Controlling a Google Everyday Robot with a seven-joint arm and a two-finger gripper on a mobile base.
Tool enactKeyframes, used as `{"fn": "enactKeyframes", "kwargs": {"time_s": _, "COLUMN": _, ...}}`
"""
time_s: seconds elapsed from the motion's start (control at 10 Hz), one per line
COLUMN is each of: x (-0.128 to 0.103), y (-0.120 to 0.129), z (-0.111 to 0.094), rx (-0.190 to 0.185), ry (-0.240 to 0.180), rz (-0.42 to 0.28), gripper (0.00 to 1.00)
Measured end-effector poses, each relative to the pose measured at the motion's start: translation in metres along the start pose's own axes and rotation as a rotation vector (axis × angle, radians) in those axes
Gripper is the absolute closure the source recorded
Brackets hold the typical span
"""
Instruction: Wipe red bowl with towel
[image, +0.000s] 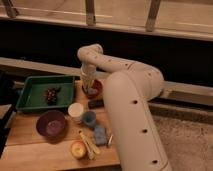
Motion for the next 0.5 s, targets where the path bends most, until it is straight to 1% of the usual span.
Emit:
{"fn": "enactKeyframes", "kwargs": {"time_s": 0.1, "x": 0.008, "y": -0.021, "z": -0.005, "rx": 0.022, "ry": -0.001, "rz": 0.003, "gripper": 1.00}}
{"fn": "enactKeyframes", "kwargs": {"time_s": 0.3, "x": 0.010, "y": -0.041, "z": -0.007, "rx": 0.035, "ry": -0.006, "rz": 0.005, "gripper": 1.00}}
{"fn": "enactKeyframes", "kwargs": {"time_s": 0.4, "x": 0.007, "y": -0.046, "z": -0.006, "rx": 0.036, "ry": -0.009, "rz": 0.001, "gripper": 1.00}}
{"fn": "enactKeyframes", "kwargs": {"time_s": 0.5, "x": 0.002, "y": -0.046, "z": -0.002, "rx": 0.032, "ry": -0.009, "rz": -0.005, "gripper": 1.00}}
